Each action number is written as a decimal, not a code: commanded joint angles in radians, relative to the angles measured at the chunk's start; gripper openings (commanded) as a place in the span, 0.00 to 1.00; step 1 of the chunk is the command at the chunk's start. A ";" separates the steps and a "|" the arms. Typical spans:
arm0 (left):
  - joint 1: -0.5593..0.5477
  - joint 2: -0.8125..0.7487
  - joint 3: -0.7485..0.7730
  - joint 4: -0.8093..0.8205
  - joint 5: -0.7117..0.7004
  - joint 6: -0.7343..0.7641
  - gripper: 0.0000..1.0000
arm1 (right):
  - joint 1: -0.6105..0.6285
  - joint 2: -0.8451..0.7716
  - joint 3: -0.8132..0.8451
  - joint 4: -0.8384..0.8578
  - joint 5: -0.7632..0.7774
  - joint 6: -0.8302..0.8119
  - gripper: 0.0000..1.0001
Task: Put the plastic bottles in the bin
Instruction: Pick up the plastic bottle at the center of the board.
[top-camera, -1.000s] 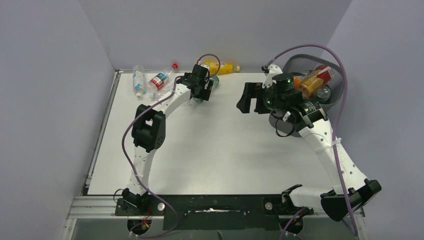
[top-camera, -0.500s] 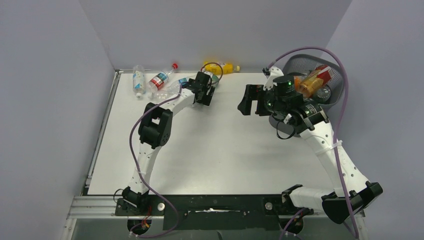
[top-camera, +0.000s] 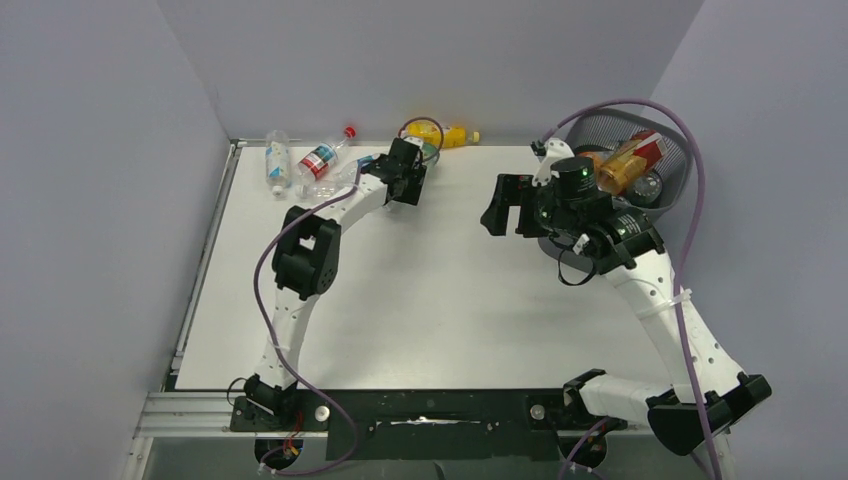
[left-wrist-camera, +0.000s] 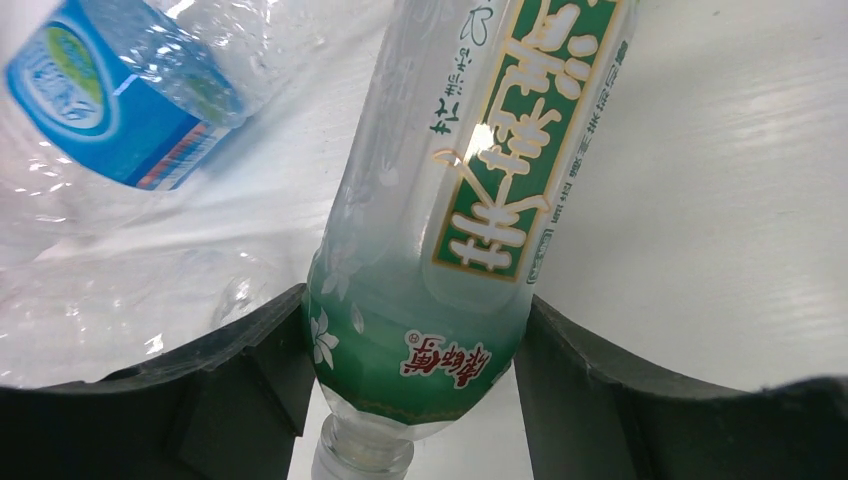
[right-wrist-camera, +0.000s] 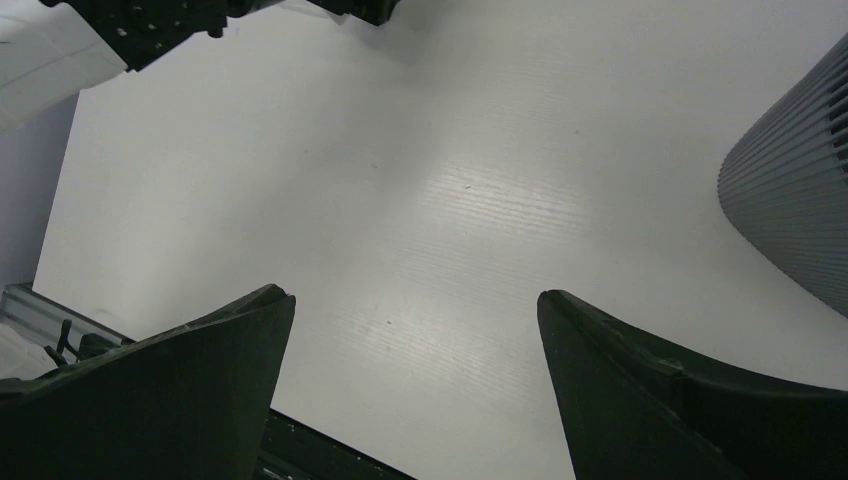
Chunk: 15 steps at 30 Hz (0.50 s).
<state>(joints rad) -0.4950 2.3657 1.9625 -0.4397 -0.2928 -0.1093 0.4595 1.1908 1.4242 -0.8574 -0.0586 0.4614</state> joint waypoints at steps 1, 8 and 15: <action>-0.007 -0.200 0.014 0.011 0.035 -0.047 0.51 | 0.005 -0.062 0.045 -0.027 0.042 0.011 0.98; -0.033 -0.307 0.127 -0.119 0.129 -0.151 0.51 | 0.005 -0.135 0.138 -0.108 0.114 0.032 0.98; -0.114 -0.367 0.268 -0.156 0.188 -0.258 0.52 | 0.005 -0.227 0.206 -0.118 0.202 0.062 0.98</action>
<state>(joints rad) -0.5552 2.0811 2.1387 -0.5823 -0.1646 -0.2829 0.4599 1.0191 1.5719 -0.9833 0.0624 0.4957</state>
